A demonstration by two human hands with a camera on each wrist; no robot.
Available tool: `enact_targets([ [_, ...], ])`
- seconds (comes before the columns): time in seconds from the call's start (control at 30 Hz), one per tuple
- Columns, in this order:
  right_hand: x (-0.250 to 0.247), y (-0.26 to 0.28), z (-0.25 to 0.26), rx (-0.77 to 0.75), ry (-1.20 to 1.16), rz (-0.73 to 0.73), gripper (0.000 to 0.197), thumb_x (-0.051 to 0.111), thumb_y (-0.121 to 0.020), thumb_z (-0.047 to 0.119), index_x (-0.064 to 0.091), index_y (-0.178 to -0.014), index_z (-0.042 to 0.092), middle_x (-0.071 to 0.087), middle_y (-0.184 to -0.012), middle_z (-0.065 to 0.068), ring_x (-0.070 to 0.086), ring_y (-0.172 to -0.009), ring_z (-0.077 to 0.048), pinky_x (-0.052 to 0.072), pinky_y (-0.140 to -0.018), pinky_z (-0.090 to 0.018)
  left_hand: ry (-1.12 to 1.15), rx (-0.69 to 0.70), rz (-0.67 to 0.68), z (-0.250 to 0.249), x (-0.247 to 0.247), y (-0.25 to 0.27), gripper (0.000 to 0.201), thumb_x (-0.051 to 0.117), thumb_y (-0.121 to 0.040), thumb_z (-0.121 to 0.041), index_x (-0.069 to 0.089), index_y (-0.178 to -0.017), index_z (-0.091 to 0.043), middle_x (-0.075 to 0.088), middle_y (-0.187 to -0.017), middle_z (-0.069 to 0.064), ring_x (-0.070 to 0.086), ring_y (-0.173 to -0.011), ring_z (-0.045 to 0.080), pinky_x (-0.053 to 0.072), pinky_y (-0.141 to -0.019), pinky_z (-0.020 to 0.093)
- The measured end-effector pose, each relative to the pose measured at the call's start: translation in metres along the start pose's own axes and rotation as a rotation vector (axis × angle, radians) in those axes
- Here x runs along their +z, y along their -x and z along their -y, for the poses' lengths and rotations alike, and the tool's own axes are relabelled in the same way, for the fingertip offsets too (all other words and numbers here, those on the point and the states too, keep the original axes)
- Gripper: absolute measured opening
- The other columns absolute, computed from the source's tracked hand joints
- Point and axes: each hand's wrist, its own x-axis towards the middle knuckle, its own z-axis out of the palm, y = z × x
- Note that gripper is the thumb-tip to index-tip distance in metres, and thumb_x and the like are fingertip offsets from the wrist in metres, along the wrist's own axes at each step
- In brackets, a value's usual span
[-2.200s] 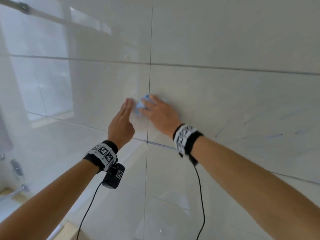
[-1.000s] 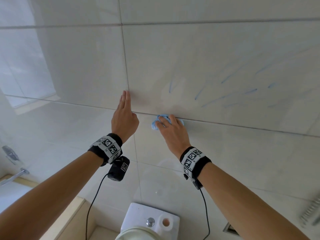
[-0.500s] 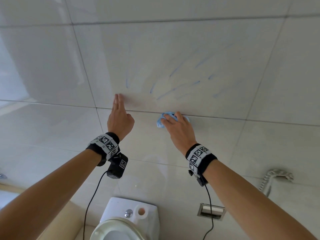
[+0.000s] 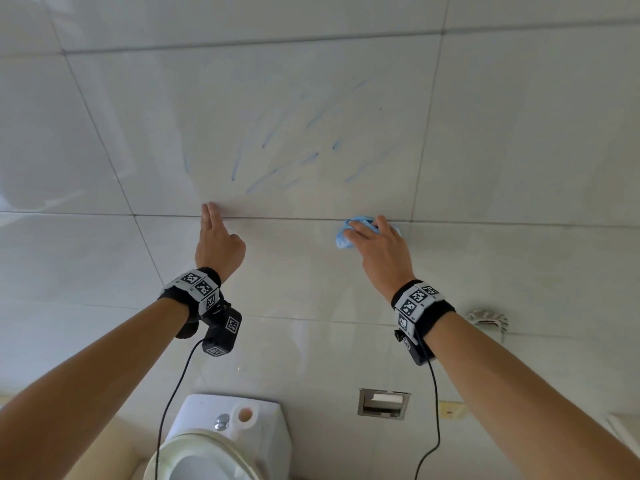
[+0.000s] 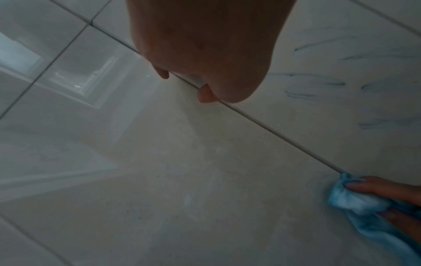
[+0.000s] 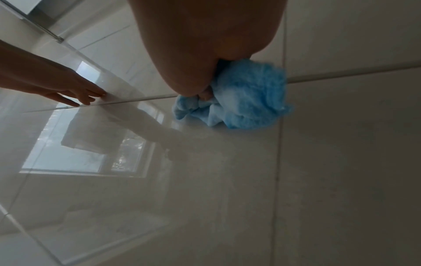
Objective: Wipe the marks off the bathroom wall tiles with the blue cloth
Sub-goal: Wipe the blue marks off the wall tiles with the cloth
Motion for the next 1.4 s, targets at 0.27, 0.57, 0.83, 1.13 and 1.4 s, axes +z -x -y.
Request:
enact_targets([
  [0.27, -0.032, 0.047, -0.079, 0.174, -0.046, -0.045, 0.055, 0.061, -0.075, -0.015, 0.073, -0.115, 0.021, 0.068, -0.130, 0.005, 0.052, -0.099, -0.031, 0.056, -0.076, -0.044, 0.021, 0.009, 0.056, -0.030, 0.025, 0.016, 0.129, 0.079, -0.085, -0.057, -0.009, -0.166, -0.009, -0.013, -0.175, 0.005, 0.014, -0.161, 0.026, 0.031, -0.124, 0.049],
  [0.57, -0.070, 0.046, -0.157, 0.457, -0.250, -0.576, 0.038, 0.053, -0.102, 0.004, 0.069, -0.132, 0.021, 0.064, -0.140, 0.002, 0.053, -0.113, -0.030, 0.044, -0.099, -0.028, 0.111, 0.002, -0.119, -0.028, 0.062, 0.017, 0.157, 0.090, -0.064, -0.067, -0.017, -0.164, -0.010, -0.019, -0.174, 0.009, -0.010, -0.161, 0.034, 0.005, -0.132, 0.049],
  [0.83, 0.004, 0.033, -0.096, 0.439, -0.333, -0.592, 0.035, 0.073, -0.092, 0.011, 0.072, -0.125, 0.021, 0.061, -0.113, -0.008, 0.057, -0.102, -0.030, 0.049, -0.089, -0.038, 0.217, -0.228, -0.035, -0.027, 0.077, 0.016, 0.172, 0.086, -0.052, -0.076, -0.019, -0.158, 0.008, -0.021, -0.169, 0.027, -0.015, -0.160, 0.038, 0.004, -0.132, 0.048],
  [1.13, 0.012, 0.009, -0.037, 0.088, -0.331, -0.354, 0.029, 0.067, -0.095, 0.016, 0.074, -0.124, 0.018, 0.066, -0.128, -0.005, 0.057, -0.110, -0.028, 0.056, -0.083, -0.035, 0.266, -0.241, -0.003, -0.024, 0.078, 0.020, 0.162, 0.087, -0.065, -0.071, -0.021, -0.158, 0.006, -0.025, -0.169, 0.022, -0.020, -0.159, 0.033, -0.003, -0.132, 0.045],
  [1.4, -0.050, 0.063, -0.153, 0.545, -0.301, -0.769, 0.034, 0.064, -0.095, 0.002, 0.070, -0.127, 0.012, 0.064, -0.128, -0.013, 0.059, -0.118, -0.034, 0.049, -0.103, -0.044, 0.116, 0.407, 0.078, -0.110, 0.142, 0.100, 0.115, 0.068, -0.097, -0.047, -0.014, -0.164, -0.004, -0.023, -0.172, 0.012, -0.014, -0.161, 0.026, 0.006, -0.129, 0.038],
])
